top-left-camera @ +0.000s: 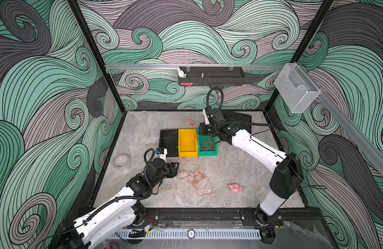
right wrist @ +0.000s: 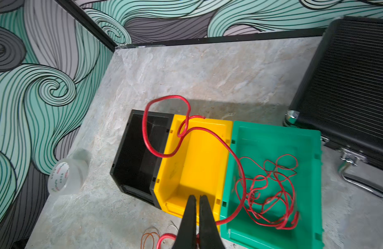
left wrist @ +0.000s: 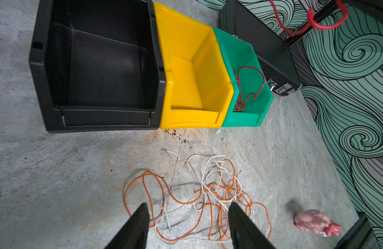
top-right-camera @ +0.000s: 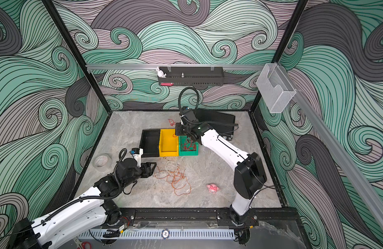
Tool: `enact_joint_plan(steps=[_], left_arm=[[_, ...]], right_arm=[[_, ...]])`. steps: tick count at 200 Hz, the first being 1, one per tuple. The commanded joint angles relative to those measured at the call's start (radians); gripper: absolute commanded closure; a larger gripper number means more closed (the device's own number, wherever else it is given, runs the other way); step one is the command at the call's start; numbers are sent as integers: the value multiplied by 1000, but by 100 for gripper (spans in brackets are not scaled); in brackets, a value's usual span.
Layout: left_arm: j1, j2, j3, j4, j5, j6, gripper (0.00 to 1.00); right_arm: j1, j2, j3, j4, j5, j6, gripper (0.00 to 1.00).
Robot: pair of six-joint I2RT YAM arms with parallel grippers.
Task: Untangle the cables
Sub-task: 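Lift the held red wire toward the green bin with the right gripper, then lower the red wire into the green bin and open the right gripper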
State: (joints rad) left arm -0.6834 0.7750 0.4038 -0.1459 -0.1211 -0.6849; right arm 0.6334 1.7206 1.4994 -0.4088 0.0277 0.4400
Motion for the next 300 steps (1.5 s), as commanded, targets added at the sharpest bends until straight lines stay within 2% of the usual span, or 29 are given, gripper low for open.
enact_joint_plan(steps=[1, 47, 104, 132, 151, 226, 256, 276, 300], left_arm=[[7, -1, 9, -4, -6, -1, 39], [7, 10, 13, -1, -4, -4, 39], [7, -2, 13, -15, -14, 1, 39], [7, 1, 12, -12, -14, -1, 39], [7, 11, 10, -2, -12, -2, 39], [7, 14, 17, -9, -9, -5, 39], [7, 7, 15, -11, -14, 0, 39], [7, 14, 15, -3, -12, 1, 39], [7, 30, 19, 4, 2, 4, 39]], right_arm=[[-27, 11, -33, -72, 44, -46, 100], [-38, 108, -62, -80, 93, -52, 100], [-39, 238, -14, -125, 184, -73, 100], [-43, 249, -25, -157, 279, -92, 100], [-48, 241, -40, -157, 297, -97, 100], [-39, 312, -27, -51, 112, -61, 100], [-38, 306, -24, -61, 121, -78, 90], [-43, 265, -34, -65, 130, -88, 73], [-47, 201, -46, -64, 129, -99, 64]])
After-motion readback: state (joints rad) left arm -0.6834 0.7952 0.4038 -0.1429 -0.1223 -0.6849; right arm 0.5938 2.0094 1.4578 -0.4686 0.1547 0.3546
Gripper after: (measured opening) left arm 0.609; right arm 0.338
